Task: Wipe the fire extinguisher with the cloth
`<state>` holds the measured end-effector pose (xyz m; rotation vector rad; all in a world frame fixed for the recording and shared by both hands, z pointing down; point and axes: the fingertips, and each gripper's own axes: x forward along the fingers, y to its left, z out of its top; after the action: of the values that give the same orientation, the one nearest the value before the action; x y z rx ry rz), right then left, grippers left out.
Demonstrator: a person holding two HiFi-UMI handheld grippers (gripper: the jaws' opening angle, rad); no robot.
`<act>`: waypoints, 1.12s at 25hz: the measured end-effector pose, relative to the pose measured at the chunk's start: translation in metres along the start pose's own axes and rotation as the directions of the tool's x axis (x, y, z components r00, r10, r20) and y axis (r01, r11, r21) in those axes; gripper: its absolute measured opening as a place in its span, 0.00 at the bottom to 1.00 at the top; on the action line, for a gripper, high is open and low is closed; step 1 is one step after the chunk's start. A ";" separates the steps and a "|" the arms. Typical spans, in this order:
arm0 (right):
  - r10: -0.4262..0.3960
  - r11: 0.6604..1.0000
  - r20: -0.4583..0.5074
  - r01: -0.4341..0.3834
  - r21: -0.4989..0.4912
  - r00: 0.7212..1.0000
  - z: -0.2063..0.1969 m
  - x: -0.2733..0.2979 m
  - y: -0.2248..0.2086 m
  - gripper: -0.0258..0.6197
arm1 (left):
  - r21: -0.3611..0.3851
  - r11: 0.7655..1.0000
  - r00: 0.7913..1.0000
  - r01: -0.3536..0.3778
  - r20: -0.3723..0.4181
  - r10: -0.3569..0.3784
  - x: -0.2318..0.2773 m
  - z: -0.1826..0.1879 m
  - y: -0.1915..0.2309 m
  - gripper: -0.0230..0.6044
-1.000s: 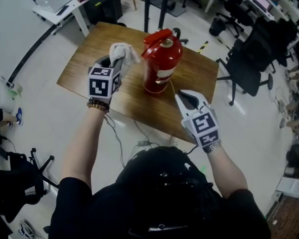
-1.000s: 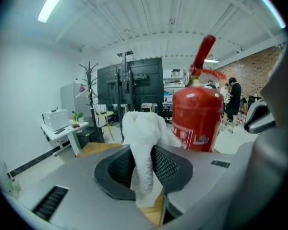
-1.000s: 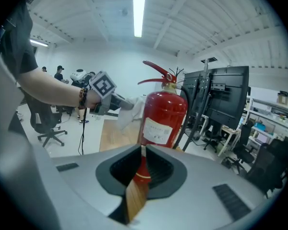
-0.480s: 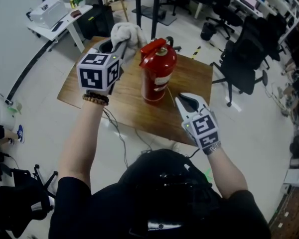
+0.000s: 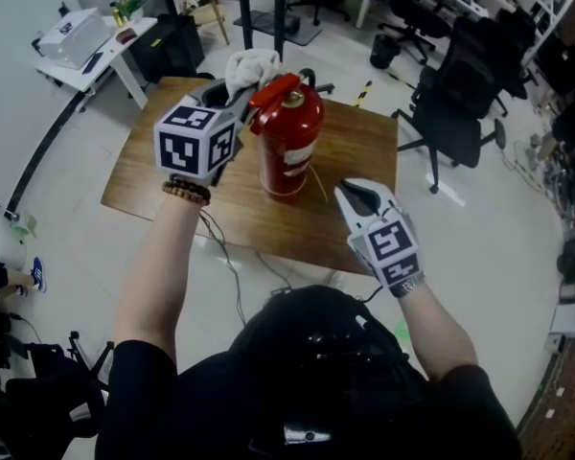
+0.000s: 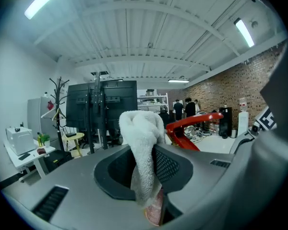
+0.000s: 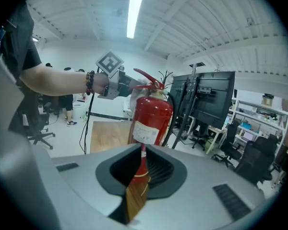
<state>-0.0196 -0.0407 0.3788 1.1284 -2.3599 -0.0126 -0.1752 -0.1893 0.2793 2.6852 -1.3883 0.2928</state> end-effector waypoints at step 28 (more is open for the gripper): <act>0.059 0.998 -0.072 -0.058 0.021 0.996 -0.025 0.026 0.006 0.11 | -0.171 0.985 0.992 -0.017 -0.123 -0.004 0.032 -0.099 0.030 0.15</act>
<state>-0.0260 -0.0506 0.4136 1.0500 -2.3316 0.0707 -0.1939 -0.2143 0.3832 2.4800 -1.3226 0.3179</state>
